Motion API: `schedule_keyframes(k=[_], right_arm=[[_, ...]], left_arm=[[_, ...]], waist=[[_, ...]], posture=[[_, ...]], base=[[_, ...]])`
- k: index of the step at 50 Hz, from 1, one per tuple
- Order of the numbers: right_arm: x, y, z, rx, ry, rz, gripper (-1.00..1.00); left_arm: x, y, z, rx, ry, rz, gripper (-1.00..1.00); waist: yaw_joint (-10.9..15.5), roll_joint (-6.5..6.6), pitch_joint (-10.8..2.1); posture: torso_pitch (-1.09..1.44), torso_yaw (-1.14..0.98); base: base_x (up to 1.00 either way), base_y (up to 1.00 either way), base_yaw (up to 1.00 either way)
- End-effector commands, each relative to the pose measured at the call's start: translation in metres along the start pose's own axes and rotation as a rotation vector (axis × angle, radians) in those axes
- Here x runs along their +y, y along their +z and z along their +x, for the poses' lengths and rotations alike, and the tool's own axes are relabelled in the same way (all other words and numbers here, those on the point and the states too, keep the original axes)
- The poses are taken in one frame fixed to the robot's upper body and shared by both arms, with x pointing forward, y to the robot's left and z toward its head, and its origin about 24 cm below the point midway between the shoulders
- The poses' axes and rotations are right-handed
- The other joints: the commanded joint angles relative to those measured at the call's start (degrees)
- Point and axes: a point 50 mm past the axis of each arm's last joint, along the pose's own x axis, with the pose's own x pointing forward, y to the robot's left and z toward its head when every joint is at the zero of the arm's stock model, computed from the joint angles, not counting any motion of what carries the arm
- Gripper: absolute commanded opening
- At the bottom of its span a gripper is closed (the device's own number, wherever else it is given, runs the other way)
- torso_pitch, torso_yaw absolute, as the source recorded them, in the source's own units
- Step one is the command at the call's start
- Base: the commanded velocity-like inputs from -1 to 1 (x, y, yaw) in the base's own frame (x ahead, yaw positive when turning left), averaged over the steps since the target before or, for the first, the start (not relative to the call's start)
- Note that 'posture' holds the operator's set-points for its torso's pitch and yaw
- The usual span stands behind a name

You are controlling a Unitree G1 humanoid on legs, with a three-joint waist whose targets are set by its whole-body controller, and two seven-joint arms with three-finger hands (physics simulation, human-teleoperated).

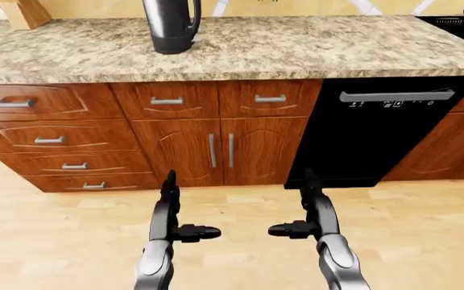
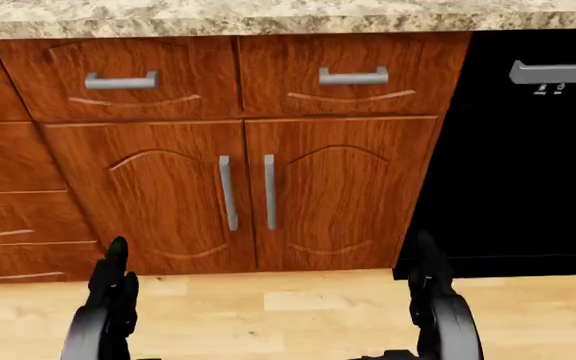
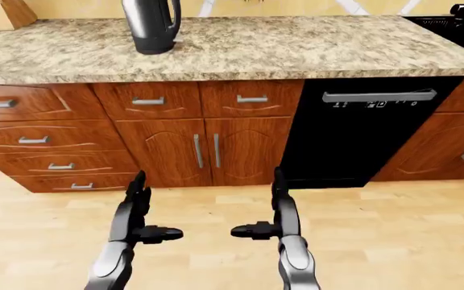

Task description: Press down the lever to turn on the electric kettle.

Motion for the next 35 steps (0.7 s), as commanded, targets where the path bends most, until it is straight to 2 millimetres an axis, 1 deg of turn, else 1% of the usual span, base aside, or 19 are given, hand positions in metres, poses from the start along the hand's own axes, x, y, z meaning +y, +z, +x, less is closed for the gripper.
schedule_keyframes(k=[1,2,3,4,5,6,7,8,10,12,16,20,23,27,30,33,35], right_arm=[[0.001,0.035,0.002,-0.171,0.008,-0.016,1.0],[0.001,0.035,0.002,-0.172,0.009,-0.02,1.0],[0.001,0.036,0.002,-0.175,0.006,-0.021,1.0],[0.0,0.036,0.002,-0.178,0.002,-0.028,1.0],[0.0,0.035,0.002,-0.176,-0.004,-0.041,1.0],[0.0,0.038,0.0,-0.184,-0.008,-0.038,1.0],[0.0,0.038,0.0,-0.188,-0.008,-0.038,1.0],[0.0,0.039,0.0,-0.195,-0.011,-0.04,1.0],[-0.001,0.042,-0.001,-0.205,-0.015,-0.04,1.0],[-0.002,0.045,-0.003,-0.221,-0.022,-0.043,1.0],[-0.004,0.051,-0.004,-0.248,-0.04,-0.043,1.0],[-0.004,0.056,-0.006,-0.273,-0.037,-0.045,1.0],[-0.004,0.062,-0.008,-0.29,-0.04,-0.051,1.0],[-0.002,0.068,-0.01,-0.317,-0.021,-0.057,1.0],[-0.005,0.073,-0.01,-0.337,-0.029,-0.054,1.0],[-0.006,0.082,-0.014,-0.38,-0.034,-0.061,1.0],[-0.006,0.086,-0.015,-0.393,-0.039,-0.063,1.0]], left_arm=[[-0.001,0.032,0.003,-0.168,-0.012,0.002,1.0],[-0.001,0.033,0.003,-0.167,-0.013,0.001,1.0],[-0.001,0.033,0.003,-0.167,-0.012,-0.001,1.0],[-0.001,0.033,0.003,-0.167,-0.011,-0.002,1.0],[-0.001,0.032,0.003,-0.165,-0.012,-0.006,1.0],[0.0,0.032,0.002,-0.162,-0.009,-0.012,1.0],[-0.001,0.032,0.002,-0.162,-0.01,-0.009,1.0],[-0.001,0.032,0.002,-0.163,-0.009,-0.008,1.0],[0.0,0.034,0.002,-0.155,-0.01,-0.016,1.0],[0.001,0.032,0.001,-0.157,-0.009,-0.023,1.0],[0.002,0.034,0.0,-0.171,-0.001,-0.023,1.0],[0.0,0.04,-0.002,-0.18,-0.009,-0.009,1.0],[0.002,0.054,-0.006,-0.197,-0.006,-0.013,1.0],[0.003,0.067,-0.009,-0.223,-0.004,-0.009,1.0],[0.005,0.083,-0.014,-0.254,0.008,-0.001,1.0],[0.01,0.093,-0.016,-0.276,0.022,0.007,1.0],[0.011,0.096,-0.016,-0.283,0.025,0.008,1.0]], waist=[[-0.12,-0.45,-0.05],[0.11,-0.43,-2.03],[0.42,-0.08,-3.53],[0.42,-0.11,-2.96],[0.39,-0.36,-0.93],[0.4,-0.44,-2.27],[0.41,-0.45,-3.99],[0.47,-0.45,-4.27],[0.5,-0.39,-4.23],[0.5,-0.32,-4.38],[0.48,-0.26,-4.62],[0.43,-0.24,-4.95],[0.41,-0.23,-5.16],[0.35,-0.22,-5.11],[0.32,-0.11,-5.1],[0.35,-0.08,-4.9],[0.36,-0.01,-4.85]], posture=[[0.0,0.0],[0.0,0.0],[0.0,0.0],[0.0,0.0],[0.0,0.0],[0.0,0.0],[0.0,0.0],[0.0,0.0],[0.0,0.0],[0.0,0.0],[0.0,0.0],[0.0,0.0],[0.0,0.0],[0.0,0.0],[0.0,0.0],[0.0,0.0],[0.0,0.0]], base=[[0.0,0.0,0.0],[0.0,0.0,0.0],[0.0,0.0,0.0],[0.0,0.0,0.0],[0.0,0.0,0.0],[0.0,0.0,0.0],[0.0,0.0,0.0],[0.0,0.0,0.0],[0.0,0.0,0.0],[0.0,0.0,0.0],[0.0,0.0,0.0],[0.0,0.0,0.0],[0.0,0.0,0.0],[0.0,0.0,0.0],[0.0,0.0,0.0],[0.0,0.0,0.0],[0.0,0.0,0.0]])
